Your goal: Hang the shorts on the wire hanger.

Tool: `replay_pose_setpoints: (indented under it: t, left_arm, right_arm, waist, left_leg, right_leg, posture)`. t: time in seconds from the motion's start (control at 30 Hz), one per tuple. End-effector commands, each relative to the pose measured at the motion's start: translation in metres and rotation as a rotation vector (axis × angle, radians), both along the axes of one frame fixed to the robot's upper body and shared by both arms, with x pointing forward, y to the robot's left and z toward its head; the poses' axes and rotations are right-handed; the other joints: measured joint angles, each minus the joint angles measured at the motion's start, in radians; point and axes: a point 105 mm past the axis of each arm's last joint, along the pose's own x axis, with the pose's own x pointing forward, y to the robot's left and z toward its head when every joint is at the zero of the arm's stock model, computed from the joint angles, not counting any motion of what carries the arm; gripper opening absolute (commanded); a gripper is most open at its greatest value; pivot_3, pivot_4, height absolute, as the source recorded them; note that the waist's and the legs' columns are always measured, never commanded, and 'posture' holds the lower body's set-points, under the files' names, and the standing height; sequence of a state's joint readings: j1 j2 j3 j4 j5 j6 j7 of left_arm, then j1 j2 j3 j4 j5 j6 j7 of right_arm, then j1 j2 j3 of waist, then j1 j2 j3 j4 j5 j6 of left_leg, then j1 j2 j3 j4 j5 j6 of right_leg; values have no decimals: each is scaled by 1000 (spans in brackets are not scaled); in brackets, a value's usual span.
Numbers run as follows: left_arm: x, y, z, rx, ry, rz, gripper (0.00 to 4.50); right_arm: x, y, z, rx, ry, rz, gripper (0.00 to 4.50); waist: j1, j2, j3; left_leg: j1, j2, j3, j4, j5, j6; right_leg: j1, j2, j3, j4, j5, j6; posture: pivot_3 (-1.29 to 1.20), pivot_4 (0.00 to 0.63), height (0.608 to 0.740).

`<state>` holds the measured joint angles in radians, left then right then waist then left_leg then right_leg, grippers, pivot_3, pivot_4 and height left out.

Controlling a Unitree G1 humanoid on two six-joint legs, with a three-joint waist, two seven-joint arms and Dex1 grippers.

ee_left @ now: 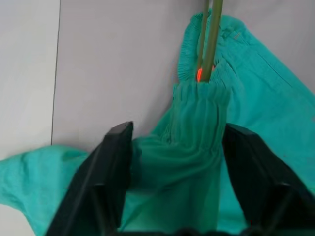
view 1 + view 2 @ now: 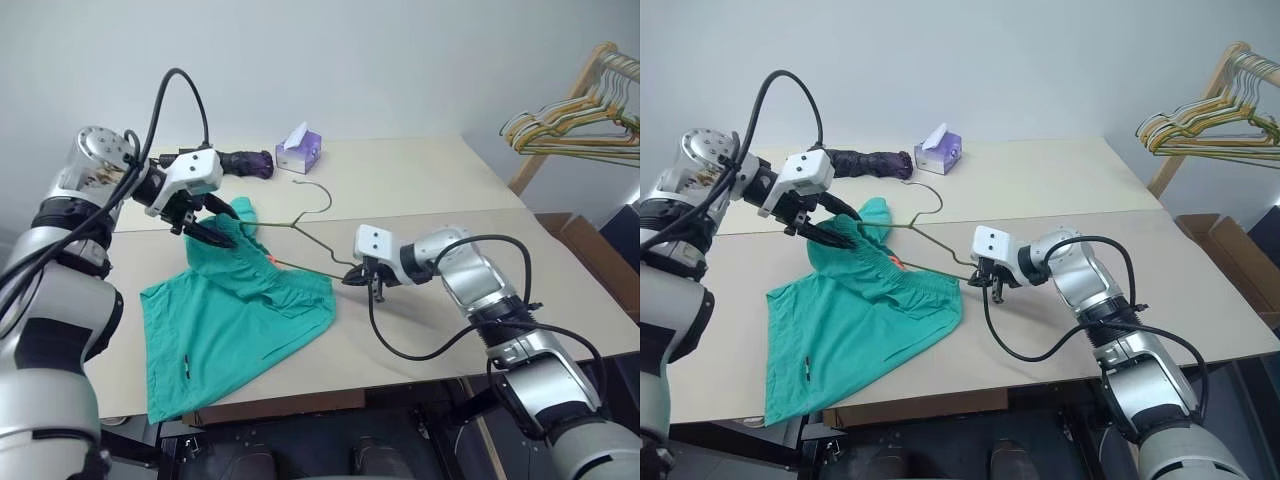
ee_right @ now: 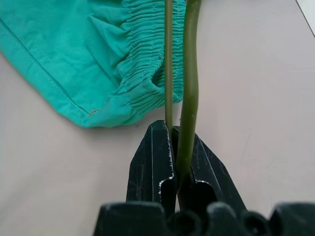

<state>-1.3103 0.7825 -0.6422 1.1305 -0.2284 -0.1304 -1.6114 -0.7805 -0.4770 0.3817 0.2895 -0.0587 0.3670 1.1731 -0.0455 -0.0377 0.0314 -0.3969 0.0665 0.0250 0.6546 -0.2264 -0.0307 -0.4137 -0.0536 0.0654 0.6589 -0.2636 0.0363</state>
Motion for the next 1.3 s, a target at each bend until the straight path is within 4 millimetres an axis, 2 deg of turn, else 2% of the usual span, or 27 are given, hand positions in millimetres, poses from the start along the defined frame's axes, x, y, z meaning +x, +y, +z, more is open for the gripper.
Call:
replay_pose_setpoints:
  t: [0.03,0.1,0.2,0.37,0.43,0.47,0.53,0.63,0.77,0.83,0.87,0.9,1.0,1.07,1.17,1.3]
  left_arm:
    - [2,-4,19,-30,-51,-11,1617]
    - [2,-4,19,-28,-51,-12,1052]
    - [2,-3,18,-20,-55,-14,140]
    - [3,-1,20,-14,-90,-22,71]
    - [3,1,20,-12,-99,-23,71]
    - [3,2,20,-12,-101,-20,71]
    - [3,5,19,-11,-108,-15,71]
    - [3,10,20,-26,-116,2,71]
    - [3,19,19,-29,-134,30,71]
    - [3,21,20,-34,-136,39,71]
    - [3,22,20,-32,-141,43,71]
    - [3,23,21,-31,-147,49,71]
    - [5,24,23,-45,-171,67,71]
    - [6,24,27,-57,-183,76,71]
    - [6,26,31,-62,-193,79,71]
    - [6,28,33,-59,-196,83,71]
  right_arm:
    - [1,5,13,8,-57,19,0]
    - [1,5,12,4,-60,19,0]
    - [2,7,12,4,-93,17,0]
    - [7,12,16,6,-230,28,0]
    - [9,15,26,48,-271,9,608]
    - [10,15,31,65,-285,-5,762]
    - [10,11,39,83,-304,-23,1445]
    - [9,-4,50,107,-314,-84,2364]
    - [0,-37,67,162,-280,-205,3540]
    - [-3,-45,73,201,-280,-270,4029]
    - [-4,-50,77,246,-260,-322,4434]
    - [-5,-54,78,288,-222,-368,4434]
    - [-13,-64,60,351,-91,-477,4434]
    - [-17,-62,41,400,22,-541,4434]
    - [-26,-45,6,421,149,-562,4434]
    - [-33,-14,-13,512,258,-529,4434]
  waist:
    - [0,0,0]
    - [0,0,0]
    - [0,0,0]
    - [0,0,0]
    - [-1,0,0]
    - [-1,0,0]
    - [-1,0,0]
    - [1,0,0]
    - [10,0,0]
    - [9,0,0]
    - [9,0,0]
    - [8,0,0]
    - [6,0,0]
    - [6,0,0]
    - [5,-1,0]
    - [2,-1,0]
  left_leg:
    - [-3,0,0,2,0,0]
    - [-9,0,-1,6,0,1]
    - [-9,0,-1,6,0,1]
    - [-9,0,-1,6,0,1]
    - [-9,0,-1,6,0,1]
    - [-9,0,-1,6,0,1]
    - [-9,0,-1,6,0,1]
    - [-9,0,-1,6,0,1]
    - [-9,0,-1,6,0,1]
    - [-9,0,-1,6,-1,1]
    - [-9,0,-1,6,-1,1]
    - [-9,0,-1,6,-1,1]
    - [-8,0,-1,6,-1,1]
    - [-9,0,-1,6,-1,1]
    - [-8,0,-1,6,-1,1]
    - [-9,0,-1,6,-1,1]
  right_leg:
    - [-3,0,0,2,0,0]
    - [-9,0,0,5,0,0]
    - [-9,0,0,5,0,1]
    - [-9,0,0,5,0,1]
    - [-9,0,0,5,0,1]
    - [-9,0,0,5,0,1]
    - [-9,0,0,5,0,1]
    - [-9,0,0,5,0,1]
    - [-8,0,-1,5,0,1]
    - [-8,0,-1,5,0,1]
    - [-8,0,-1,5,0,1]
    - [-8,0,-1,5,0,1]
    - [-8,0,-1,5,0,1]
    - [-8,0,-1,5,0,1]
    - [-8,0,-1,6,0,0]
    - [-8,0,0,6,0,1]
  posture:
    - [9,0,740]
    - [11,0,740]
    - [10,0,740]
    - [9,0,740]
    - [7,0,740]
    - [5,0,740]
    - [7,0,740]
    - [12,0,740]
    - [13,0,740]
    - [13,0,740]
    - [15,0,740]
    - [18,0,740]
    - [23,0,740]
    - [22,0,740]
    - [26,0,740]
    - [35,0,740]
